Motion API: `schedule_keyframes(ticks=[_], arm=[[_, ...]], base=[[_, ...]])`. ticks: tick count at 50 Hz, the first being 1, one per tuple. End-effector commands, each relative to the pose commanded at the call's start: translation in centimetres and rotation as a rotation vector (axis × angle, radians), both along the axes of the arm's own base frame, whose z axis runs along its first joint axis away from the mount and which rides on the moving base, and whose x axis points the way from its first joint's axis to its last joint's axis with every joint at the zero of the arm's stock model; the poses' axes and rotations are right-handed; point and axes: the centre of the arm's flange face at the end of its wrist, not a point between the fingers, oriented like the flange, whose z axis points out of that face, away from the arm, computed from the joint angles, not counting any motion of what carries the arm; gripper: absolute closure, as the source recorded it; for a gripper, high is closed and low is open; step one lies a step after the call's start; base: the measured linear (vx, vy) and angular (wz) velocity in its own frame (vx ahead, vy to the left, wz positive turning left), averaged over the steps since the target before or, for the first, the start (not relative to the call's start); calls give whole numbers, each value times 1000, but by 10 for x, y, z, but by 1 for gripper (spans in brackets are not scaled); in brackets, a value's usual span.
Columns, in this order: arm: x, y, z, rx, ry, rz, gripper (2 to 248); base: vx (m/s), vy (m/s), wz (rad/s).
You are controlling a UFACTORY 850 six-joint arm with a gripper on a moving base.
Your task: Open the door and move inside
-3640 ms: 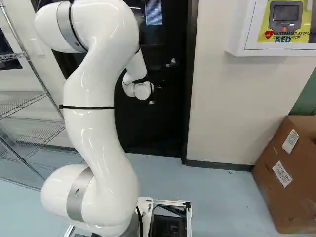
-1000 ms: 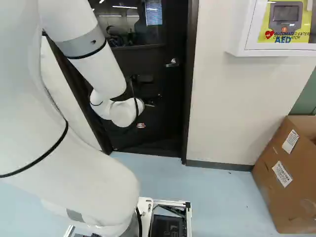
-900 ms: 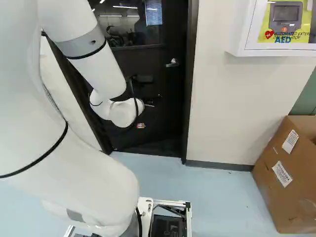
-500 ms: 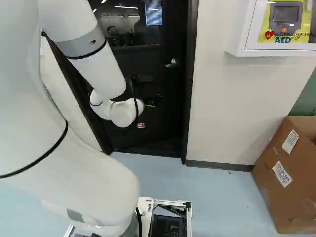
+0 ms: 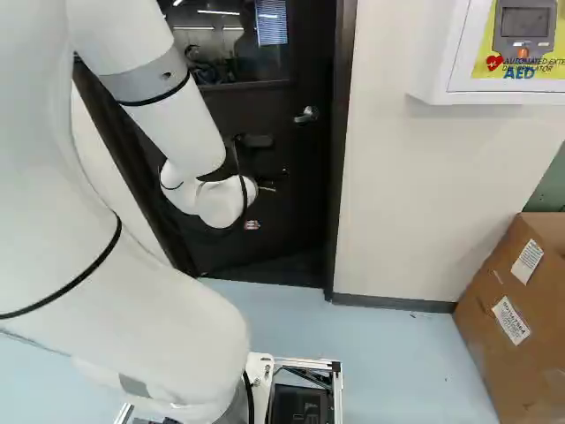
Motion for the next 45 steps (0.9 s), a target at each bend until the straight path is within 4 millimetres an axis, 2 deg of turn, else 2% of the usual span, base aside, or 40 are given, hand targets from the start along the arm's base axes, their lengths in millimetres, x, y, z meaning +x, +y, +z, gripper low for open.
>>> schedule_keyframes(ticks=[23,45], arm=[[0,0,0,0,0,0,3],[0,0,0,0,0,0,3]], base=[[175,57,-235],[190,182,-75]])
